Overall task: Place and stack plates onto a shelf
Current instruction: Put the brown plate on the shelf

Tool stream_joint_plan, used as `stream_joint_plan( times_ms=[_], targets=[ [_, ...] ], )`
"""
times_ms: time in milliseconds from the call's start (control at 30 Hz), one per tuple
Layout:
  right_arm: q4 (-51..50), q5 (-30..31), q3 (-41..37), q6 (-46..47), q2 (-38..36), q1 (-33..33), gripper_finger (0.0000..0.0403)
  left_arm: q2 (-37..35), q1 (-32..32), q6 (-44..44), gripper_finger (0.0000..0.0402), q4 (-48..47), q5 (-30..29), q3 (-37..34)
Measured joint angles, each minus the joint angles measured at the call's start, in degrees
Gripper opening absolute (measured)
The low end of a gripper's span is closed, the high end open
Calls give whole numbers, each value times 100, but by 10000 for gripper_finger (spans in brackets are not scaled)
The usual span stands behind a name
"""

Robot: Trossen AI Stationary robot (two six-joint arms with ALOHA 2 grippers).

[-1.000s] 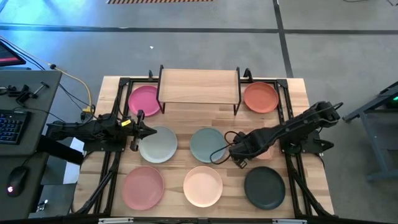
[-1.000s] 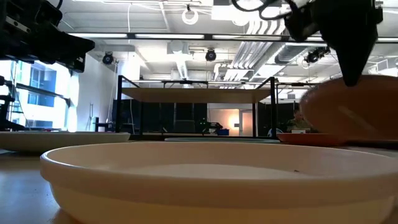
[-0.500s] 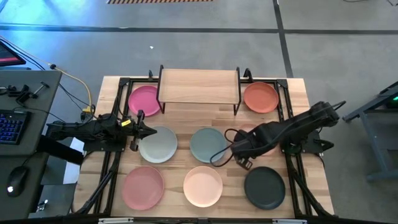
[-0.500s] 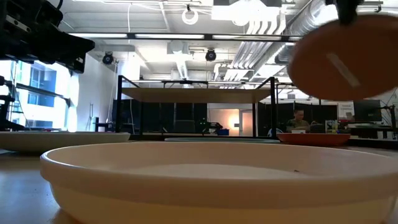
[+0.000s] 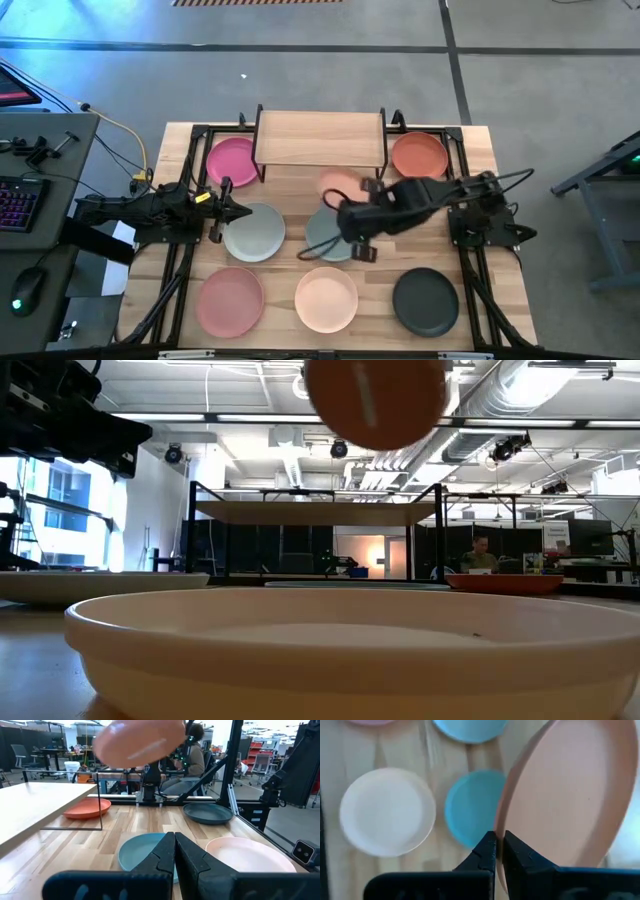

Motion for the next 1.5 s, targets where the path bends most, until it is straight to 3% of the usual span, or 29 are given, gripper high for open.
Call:
stream_joint_plan(
  times_ms=[100,433,733,1000,1300,1500],
  targets=[
    [15,150,336,-511,222,-400,0,0,2,0,0,0,0,-1],
    [148,535,-185,-1616,574,-1883,0,0,1,2,0,0,0,0],
    [164,752,-237,-1872,1238,-2653,0,0,2,2,0,-2,0,0],
    [266,748,-282,-1620,1359,-2872,0,0,1,2,0,-1,0,-2],
    [299,518,-1037,-1426,1337,-2862,0,0,2,2,0,-2,0,0],
    [504,446,-903,-1459,1348,-2774,0,0,1,2,0,-1,0,0]
  ],
)
